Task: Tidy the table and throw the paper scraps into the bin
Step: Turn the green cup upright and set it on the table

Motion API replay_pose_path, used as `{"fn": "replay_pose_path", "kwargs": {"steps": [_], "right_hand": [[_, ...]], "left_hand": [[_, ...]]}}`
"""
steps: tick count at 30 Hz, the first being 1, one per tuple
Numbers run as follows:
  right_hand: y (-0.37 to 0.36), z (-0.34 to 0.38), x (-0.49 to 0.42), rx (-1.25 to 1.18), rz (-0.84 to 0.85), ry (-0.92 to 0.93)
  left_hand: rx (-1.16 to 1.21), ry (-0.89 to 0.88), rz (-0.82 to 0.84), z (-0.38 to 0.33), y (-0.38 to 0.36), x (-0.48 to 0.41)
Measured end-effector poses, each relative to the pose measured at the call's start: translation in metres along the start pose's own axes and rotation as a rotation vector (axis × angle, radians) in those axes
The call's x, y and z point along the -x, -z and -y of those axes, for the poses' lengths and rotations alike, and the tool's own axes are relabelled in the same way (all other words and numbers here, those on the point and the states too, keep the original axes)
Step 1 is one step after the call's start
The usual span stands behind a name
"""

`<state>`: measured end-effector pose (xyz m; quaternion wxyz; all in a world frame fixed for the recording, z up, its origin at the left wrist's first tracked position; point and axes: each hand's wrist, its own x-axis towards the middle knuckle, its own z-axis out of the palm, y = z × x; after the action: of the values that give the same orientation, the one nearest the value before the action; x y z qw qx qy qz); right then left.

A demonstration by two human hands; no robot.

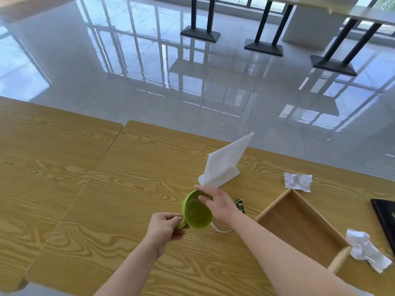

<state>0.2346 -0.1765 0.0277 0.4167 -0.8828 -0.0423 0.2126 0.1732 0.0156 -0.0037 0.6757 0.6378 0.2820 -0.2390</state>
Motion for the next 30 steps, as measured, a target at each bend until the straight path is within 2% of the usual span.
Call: {"fn": "replay_pose_path", "kwargs": {"steps": [5, 8, 14, 20, 25, 30], "right_hand": [[-0.019, -0.002, -0.011, 0.104, 0.014, -0.069], [-0.027, 0.003, -0.016, 0.143, 0.014, -0.087], [-0.028, -0.001, -0.017, 0.111, 0.014, -0.092], [-0.02, -0.018, -0.001, 0.042, -0.078, -0.106], [-0.02, -0.028, 0.014, 0.098, -0.152, -0.212], [-0.036, -0.03, 0.028, -0.034, -0.027, -0.312]], "left_hand": [[0.073, 0.102, -0.032, 0.017, 0.0, 0.005], [0.095, 0.081, -0.106, 0.02, -0.001, 0.007], [-0.131, -0.094, -0.203, 0.026, -0.001, 0.016], [-0.298, -0.141, -0.201, 0.037, 0.009, 0.027], [-0.418, -0.182, -0.262, 0.043, 0.016, 0.031], [-0.447, -0.21, -0.274, 0.046, 0.014, 0.026]]}}
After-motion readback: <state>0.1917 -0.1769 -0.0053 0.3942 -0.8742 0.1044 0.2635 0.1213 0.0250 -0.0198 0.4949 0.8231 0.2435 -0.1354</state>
